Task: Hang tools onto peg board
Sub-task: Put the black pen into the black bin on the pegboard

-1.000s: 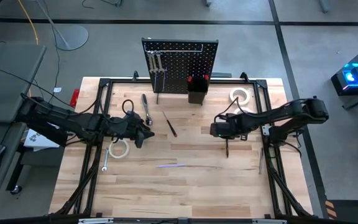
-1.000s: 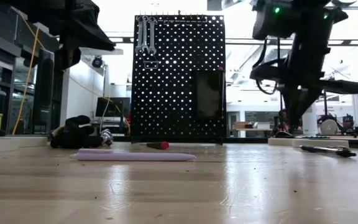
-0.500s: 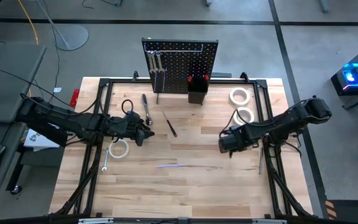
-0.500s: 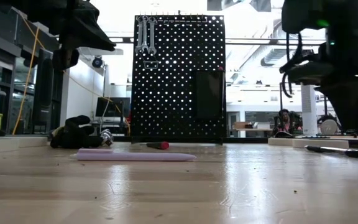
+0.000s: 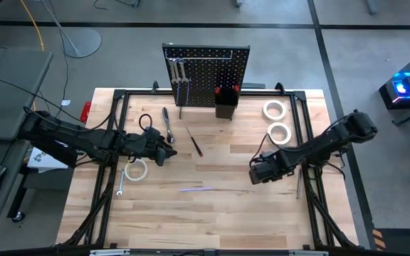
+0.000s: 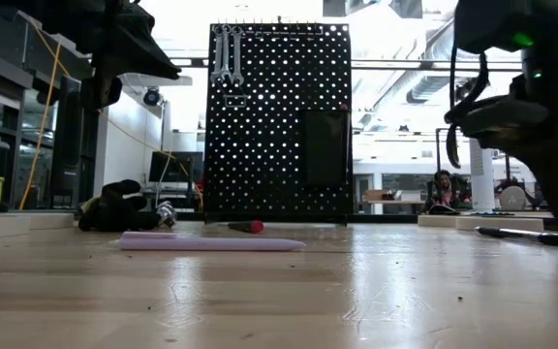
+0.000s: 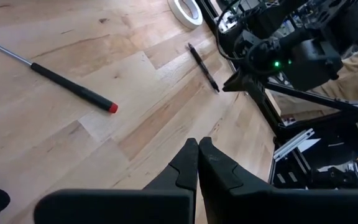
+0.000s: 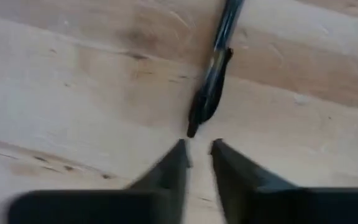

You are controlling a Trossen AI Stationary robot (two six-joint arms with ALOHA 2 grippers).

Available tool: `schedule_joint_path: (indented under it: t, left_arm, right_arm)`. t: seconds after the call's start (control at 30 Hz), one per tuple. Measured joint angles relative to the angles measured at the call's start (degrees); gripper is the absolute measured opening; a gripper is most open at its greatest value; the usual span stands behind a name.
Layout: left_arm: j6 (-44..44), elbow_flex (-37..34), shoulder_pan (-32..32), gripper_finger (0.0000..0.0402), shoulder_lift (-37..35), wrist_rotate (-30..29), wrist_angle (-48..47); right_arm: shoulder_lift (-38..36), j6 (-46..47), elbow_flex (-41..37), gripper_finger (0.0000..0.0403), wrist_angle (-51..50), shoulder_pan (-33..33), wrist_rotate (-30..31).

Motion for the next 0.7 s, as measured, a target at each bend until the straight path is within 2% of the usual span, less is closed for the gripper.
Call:
schedule_joint_path:
  t: [0.07, 0.3, 0.53, 0.7]
  left_arm:
    - [0.0, 0.0, 0.0, 0.0, 0.0, -0.1, 0.1]
    - [0.0, 0.0, 0.0, 0.0, 0.0, -0.1, 0.1]
    - [0.0, 0.0, 0.0, 0.0, 0.0, -0.4, 0.1]
    - [0.0, 0.0, 0.0, 0.0, 0.0, -0.8, 0.1]
  right_arm:
    - [0.1, 1.6, 0.0, 0.0017, 0.2, 0.6, 2.0]
    - [0.1, 4.2, 0.5, 0.0003, -1.4, 0.6, 6.3]
    - [1.0, 2.9, 0.5, 0.0, -1.4, -0.1, 6.3]
    - [3.7, 1.1, 0.5, 0.0, 0.9, -0.4, 3.5]
